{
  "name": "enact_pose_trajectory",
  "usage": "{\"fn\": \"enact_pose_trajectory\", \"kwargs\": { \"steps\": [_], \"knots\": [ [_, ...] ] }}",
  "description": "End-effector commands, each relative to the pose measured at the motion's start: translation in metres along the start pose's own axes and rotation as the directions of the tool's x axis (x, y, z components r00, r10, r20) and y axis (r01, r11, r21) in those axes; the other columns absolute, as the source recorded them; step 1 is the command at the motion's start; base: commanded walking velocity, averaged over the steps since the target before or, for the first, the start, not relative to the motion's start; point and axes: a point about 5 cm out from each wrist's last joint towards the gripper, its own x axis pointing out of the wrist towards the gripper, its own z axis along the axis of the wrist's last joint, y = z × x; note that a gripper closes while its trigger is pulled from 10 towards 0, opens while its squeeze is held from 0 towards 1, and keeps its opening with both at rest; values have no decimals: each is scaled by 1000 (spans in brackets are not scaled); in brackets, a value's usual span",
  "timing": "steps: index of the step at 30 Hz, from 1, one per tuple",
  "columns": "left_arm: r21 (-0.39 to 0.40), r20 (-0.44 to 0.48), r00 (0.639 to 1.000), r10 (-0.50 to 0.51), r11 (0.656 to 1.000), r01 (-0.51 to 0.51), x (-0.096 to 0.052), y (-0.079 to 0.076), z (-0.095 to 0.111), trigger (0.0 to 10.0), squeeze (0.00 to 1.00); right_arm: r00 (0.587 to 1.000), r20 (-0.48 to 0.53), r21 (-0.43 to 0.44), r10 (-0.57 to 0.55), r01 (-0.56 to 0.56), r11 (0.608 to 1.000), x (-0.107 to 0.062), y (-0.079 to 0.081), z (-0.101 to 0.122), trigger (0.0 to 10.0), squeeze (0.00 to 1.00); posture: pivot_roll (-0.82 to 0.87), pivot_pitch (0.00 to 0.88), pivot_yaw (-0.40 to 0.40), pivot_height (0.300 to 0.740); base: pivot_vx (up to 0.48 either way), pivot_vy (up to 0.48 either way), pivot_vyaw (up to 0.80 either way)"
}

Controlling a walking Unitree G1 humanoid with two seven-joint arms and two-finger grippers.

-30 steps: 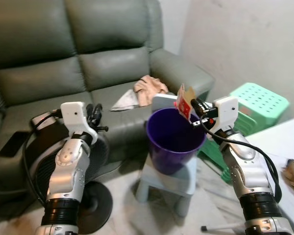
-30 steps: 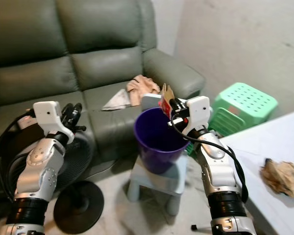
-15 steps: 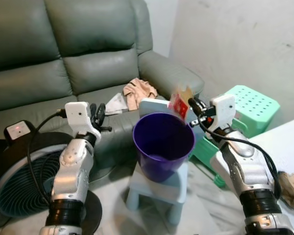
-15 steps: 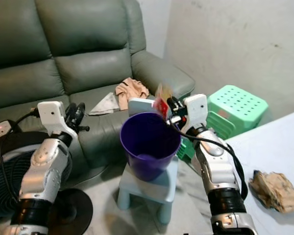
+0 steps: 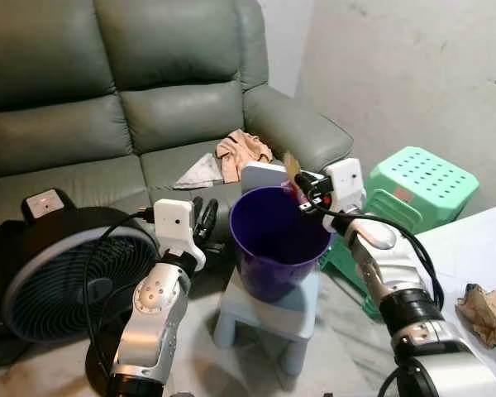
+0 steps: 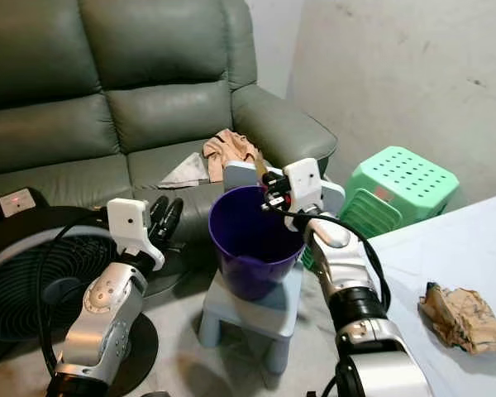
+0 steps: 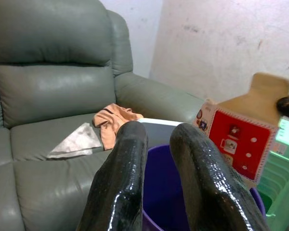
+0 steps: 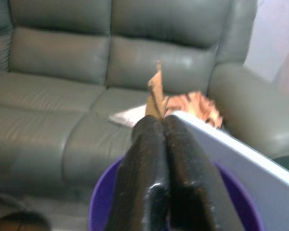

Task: Picking trash to rubbish bin

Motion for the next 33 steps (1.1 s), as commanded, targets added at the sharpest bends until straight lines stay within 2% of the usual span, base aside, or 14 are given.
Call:
{"fn": "enact_pose_trajectory", "kwargs": {
  "steps": [1, 3, 14, 19, 27, 33],
  "knots": [
    [13, 3, 999, -48, 999, 48, -2, -12, 2, 10000, 0, 1000, 4, -26, 0, 0, 1000, 6, 0, 7, 10000, 0, 196, 63, -95, 715, 0, 0, 0],
    [19, -4, 996, -89, 996, 89, -6, -20, 1, 10000, 0, 1000, -15, -25, -11, 11, 1000, 12, 2, 8, 10000, 0, 208, 66, -105, 715, 0, 0, 0],
    [-11, 8, 988, -155, 988, 155, -14, -34, 4, 10000, 0, 998, -52, -21, -41, 40, 999, 26, 10, 14, 10000, 0, 220, 68, -117, 715, 0, 0, 0],
    [-18, 16, 979, -204, 979, 204, -18, -42, 7, 10000, 0, 992, -76, -61, -103, 99, 993, 33, 14, 19, 10000, 0, 221, 71, -120, 715, 0, 0, 0],
    [-27, 27, 980, -199, 979, 200, -17, -44, 11, 10000, 0, 979, -159, -131, -129, 108, 985, 36, 22, 11, 10000, 0, 223, 97, -132, 715, 0, 0, 0],
    [-45, 36, 978, -208, 977, 209, -21, -46, 14, 10000, 0, 971, -207, -130, -122, 96, 987, 34, 29, -2, 10000, 0, 227, 107, -137, 715, 0, 0, 0]
  ]
}}
